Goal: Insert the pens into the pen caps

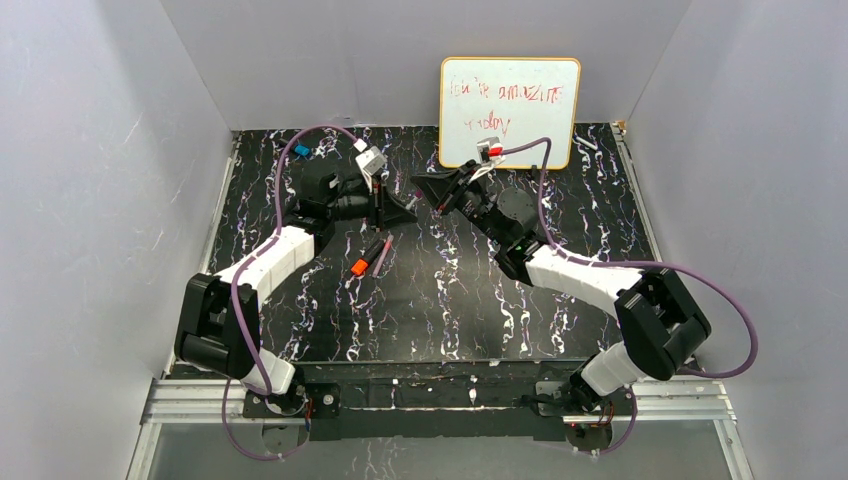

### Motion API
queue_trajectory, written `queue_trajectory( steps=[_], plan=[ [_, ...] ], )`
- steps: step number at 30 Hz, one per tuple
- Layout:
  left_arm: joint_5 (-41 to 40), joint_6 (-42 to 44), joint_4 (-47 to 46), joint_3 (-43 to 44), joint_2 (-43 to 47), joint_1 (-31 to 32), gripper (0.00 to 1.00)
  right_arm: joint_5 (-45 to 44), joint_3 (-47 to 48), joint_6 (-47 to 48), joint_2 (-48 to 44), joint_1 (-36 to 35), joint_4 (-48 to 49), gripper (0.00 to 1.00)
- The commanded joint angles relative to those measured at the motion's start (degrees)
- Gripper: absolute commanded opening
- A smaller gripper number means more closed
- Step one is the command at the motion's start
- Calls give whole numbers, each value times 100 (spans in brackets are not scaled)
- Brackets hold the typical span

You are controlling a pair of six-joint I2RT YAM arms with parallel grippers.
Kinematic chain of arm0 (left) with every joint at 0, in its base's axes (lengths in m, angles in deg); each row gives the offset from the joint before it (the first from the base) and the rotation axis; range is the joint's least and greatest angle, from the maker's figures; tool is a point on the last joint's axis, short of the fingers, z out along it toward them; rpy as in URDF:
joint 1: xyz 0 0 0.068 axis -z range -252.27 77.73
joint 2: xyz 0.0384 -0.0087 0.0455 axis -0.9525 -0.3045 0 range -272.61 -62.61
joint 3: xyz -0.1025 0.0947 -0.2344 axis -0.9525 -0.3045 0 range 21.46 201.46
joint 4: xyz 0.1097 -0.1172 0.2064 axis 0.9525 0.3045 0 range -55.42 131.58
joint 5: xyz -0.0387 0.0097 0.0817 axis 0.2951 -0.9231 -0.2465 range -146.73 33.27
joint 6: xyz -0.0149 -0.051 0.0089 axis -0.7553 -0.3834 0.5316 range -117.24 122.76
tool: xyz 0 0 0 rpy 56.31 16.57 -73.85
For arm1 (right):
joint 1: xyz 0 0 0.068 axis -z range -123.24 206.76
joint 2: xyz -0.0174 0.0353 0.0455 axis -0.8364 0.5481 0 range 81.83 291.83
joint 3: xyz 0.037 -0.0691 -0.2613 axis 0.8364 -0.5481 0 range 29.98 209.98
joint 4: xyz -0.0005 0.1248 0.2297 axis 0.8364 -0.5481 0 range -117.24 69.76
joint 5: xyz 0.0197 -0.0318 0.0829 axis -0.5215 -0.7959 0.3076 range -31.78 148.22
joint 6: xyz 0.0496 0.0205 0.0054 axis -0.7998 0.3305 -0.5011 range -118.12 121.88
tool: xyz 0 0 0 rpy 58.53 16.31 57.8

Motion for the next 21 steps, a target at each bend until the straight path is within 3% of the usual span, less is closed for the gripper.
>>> queue_trajectory(
  steps=[1,21],
  plan=[
    [-1270,-700,-1980,547,637,-325,0,2022,-527,-342,435,-508,-1859,1],
    [-1298,-921,-2316,568,724,-333,0,2032,-504,-516,720,-717,-1744,1]
  ],
)
